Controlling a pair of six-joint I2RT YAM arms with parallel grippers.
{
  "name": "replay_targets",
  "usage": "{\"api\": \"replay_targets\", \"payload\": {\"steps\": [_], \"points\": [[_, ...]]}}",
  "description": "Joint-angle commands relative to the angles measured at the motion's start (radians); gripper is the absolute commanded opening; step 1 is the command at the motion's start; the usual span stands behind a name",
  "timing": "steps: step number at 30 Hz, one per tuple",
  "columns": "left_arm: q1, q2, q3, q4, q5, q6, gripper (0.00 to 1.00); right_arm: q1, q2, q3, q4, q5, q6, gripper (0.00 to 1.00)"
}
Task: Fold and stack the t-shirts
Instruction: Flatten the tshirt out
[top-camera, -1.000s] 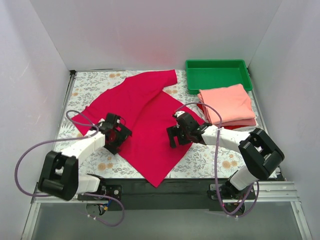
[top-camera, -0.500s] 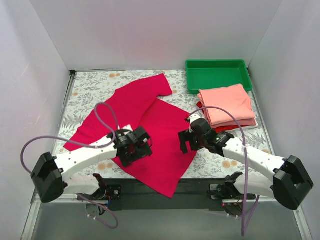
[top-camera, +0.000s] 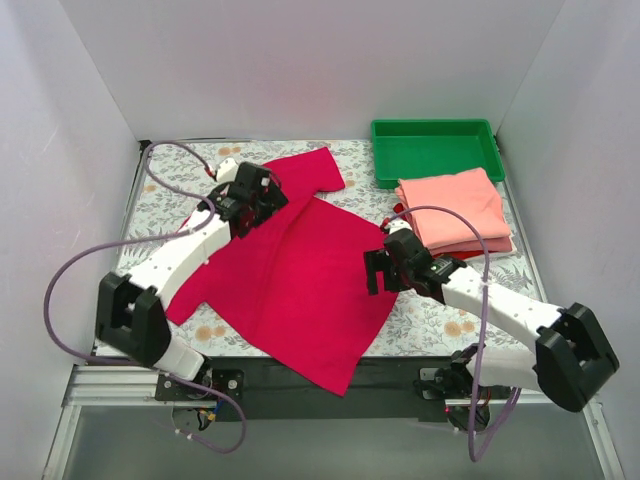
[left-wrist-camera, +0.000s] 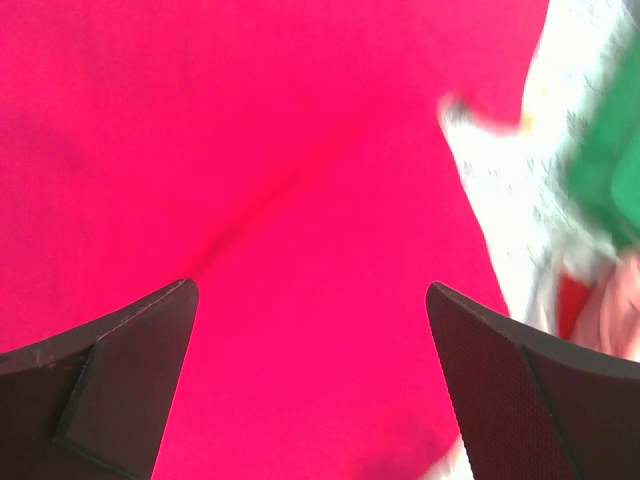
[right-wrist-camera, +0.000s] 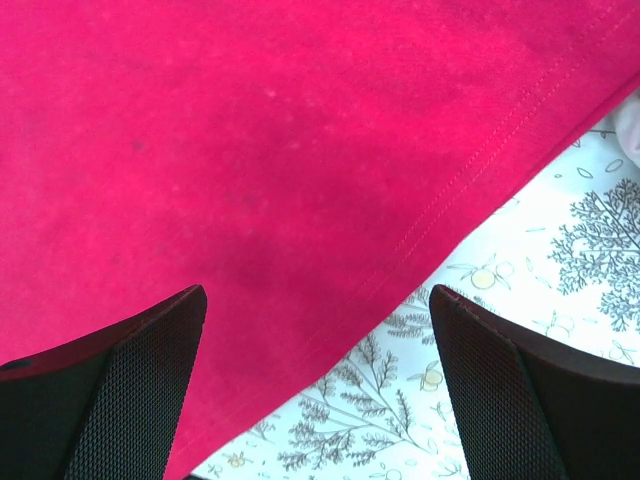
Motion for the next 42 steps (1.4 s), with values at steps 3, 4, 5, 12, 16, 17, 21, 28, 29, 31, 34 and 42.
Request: {"api": "replay_targets", "payload": {"steps": [3, 4, 5, 12, 16, 17, 21, 28, 29, 31, 34, 42], "points": [[0.138, 0.293, 0.215, 0.257, 0.154, 0.406, 0.98, -0.04, 0.151, 0.111, 0.059, 0.003, -0.009, 0.98], [0.184, 0.413, 0.266, 0.24, 0.212, 0.429, 0.98, -0.051, 0.173, 0.123, 0.068, -0.008, -0.009, 0.98], [0.207, 0.466, 0.317, 0.216, 0.271, 0.449, 0.98, -0.059, 0.193, 0.143, 0.076, -0.016, -0.009, 0.98], [0.292, 0.832, 0.643, 0.059, 0.28, 0.502, 0.98, -0.123, 0.355, 0.185, 0.148, -0.054, -0.006, 0.98], [0.307, 0.936, 0.719, 0.061, 0.297, 0.491, 0.98, -0.139, 0.454, 0.251, 0.179, -0.054, -0.041, 0.98], [0.313, 0.954, 0.739, 0.045, 0.297, 0.482, 0.98, -0.143, 0.477, 0.267, 0.179, -0.066, -0.049, 0.98], [0.376, 1.028, 0.79, -0.056, 0.212, 0.411, 0.98, -0.162, 0.579, 0.326, 0.176, -0.086, -0.076, 0.98], [0.522, 1.008, 0.716, -0.102, 0.141, 0.244, 0.98, -0.189, 0.739, 0.523, 0.119, -0.149, -0.147, 0.98], [0.534, 1.007, 0.715, -0.116, 0.126, 0.229, 0.98, -0.189, 0.756, 0.542, 0.111, -0.152, -0.153, 0.98], [0.592, 1.004, 0.707, -0.151, 0.095, 0.201, 0.98, -0.189, 0.8, 0.582, 0.101, -0.176, -0.176, 0.98], [0.646, 0.998, 0.692, -0.212, 0.087, 0.135, 0.98, -0.191, 0.863, 0.679, 0.075, -0.198, -0.21, 0.98], [0.68, 0.893, 0.533, -0.145, 0.119, 0.043, 0.98, -0.208, 1.123, 1.033, -0.079, -0.157, -0.256, 0.98]]}}
